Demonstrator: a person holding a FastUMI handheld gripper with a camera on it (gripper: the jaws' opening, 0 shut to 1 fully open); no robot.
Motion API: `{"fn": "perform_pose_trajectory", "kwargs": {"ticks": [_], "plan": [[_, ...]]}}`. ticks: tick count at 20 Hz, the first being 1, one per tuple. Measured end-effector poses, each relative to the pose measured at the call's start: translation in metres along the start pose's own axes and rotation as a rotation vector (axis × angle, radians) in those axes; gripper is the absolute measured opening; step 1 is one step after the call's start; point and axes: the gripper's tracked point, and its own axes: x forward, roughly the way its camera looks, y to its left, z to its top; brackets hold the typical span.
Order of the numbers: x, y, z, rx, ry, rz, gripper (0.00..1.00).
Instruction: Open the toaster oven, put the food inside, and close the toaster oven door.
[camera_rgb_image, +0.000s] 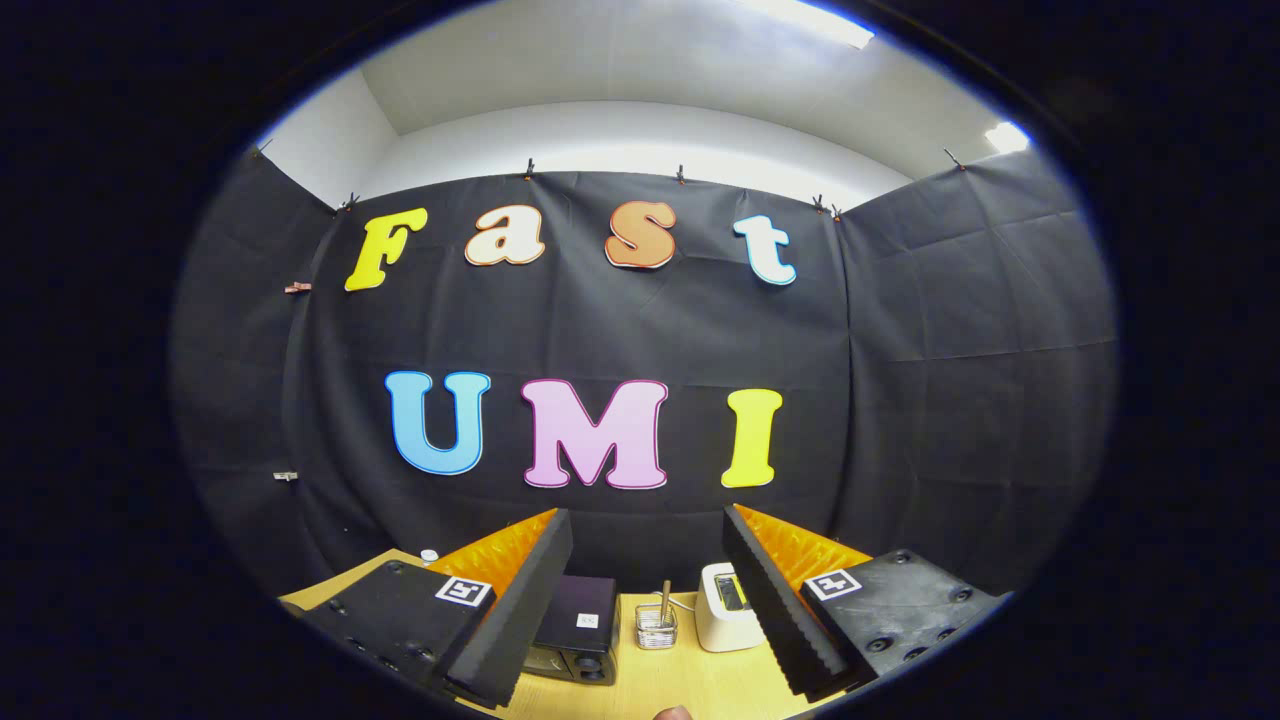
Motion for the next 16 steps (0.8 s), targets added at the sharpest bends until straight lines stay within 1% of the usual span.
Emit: {"fn": "perform_pose_trajectory", "kwargs": {"ticks": [3,6,9,16], "plan": [[-0.001,-0.008,-0.009,0.002,0.023,0.001,0.98],[0.004,-0.018,-0.016,-0.028,0.034,-0.014,0.98],[0.006,-0.022,-0.024,-0.03,0.059,-0.026,0.98],[0.01,-0.024,-0.025,-0.044,0.066,-0.032,0.98]]}}
